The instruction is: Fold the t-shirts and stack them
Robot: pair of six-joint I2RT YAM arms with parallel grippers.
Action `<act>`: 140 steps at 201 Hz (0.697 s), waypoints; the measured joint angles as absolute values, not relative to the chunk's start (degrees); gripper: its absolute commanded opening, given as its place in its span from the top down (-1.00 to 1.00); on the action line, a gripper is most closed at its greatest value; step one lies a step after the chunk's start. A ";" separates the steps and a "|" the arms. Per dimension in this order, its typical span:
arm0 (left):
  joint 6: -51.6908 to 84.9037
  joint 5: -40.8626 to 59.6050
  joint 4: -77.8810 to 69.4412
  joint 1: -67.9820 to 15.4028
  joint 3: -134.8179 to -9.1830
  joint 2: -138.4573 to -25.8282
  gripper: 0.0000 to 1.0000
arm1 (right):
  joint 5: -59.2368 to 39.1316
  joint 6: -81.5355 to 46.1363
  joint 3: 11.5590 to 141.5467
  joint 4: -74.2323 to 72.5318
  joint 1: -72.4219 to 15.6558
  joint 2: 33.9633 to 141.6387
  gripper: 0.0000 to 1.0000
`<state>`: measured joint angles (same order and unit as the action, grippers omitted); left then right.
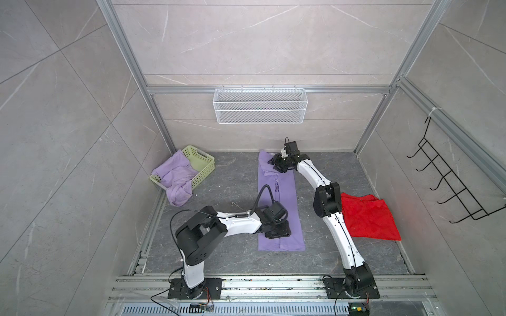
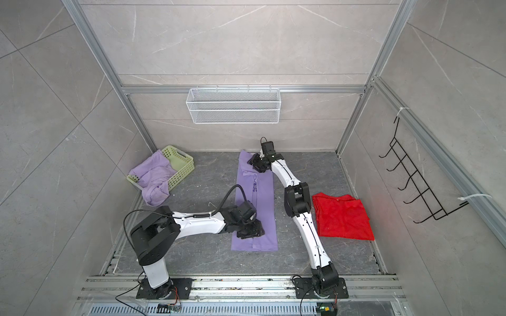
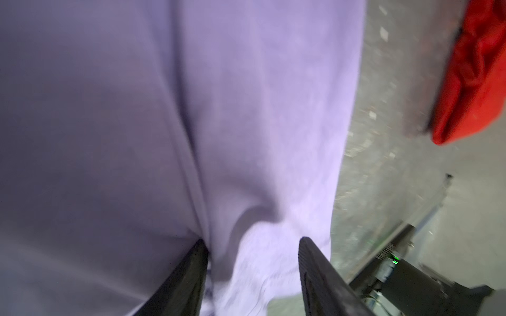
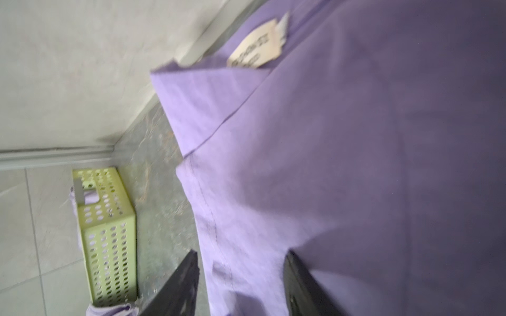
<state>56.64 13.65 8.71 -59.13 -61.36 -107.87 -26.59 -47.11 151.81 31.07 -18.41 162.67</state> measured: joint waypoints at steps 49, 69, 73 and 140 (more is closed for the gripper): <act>60.53 13.50 4.16 -61.14 -61.12 -108.60 -0.14 | -28.36 -47.11 151.59 30.17 -19.07 162.78 -0.04; 61.52 13.32 3.70 -61.14 -60.77 -108.20 -0.14 | -27.88 -47.07 151.61 30.55 -19.05 162.78 -0.04; 61.63 13.30 3.68 -61.14 -60.73 -108.18 -0.14 | -27.75 -47.07 151.61 30.63 -19.05 162.76 -0.04; 65.80 12.03 1.41 -61.89 -54.39 -103.57 -0.13 | -24.73 -46.41 143.96 31.83 -16.58 157.58 -0.04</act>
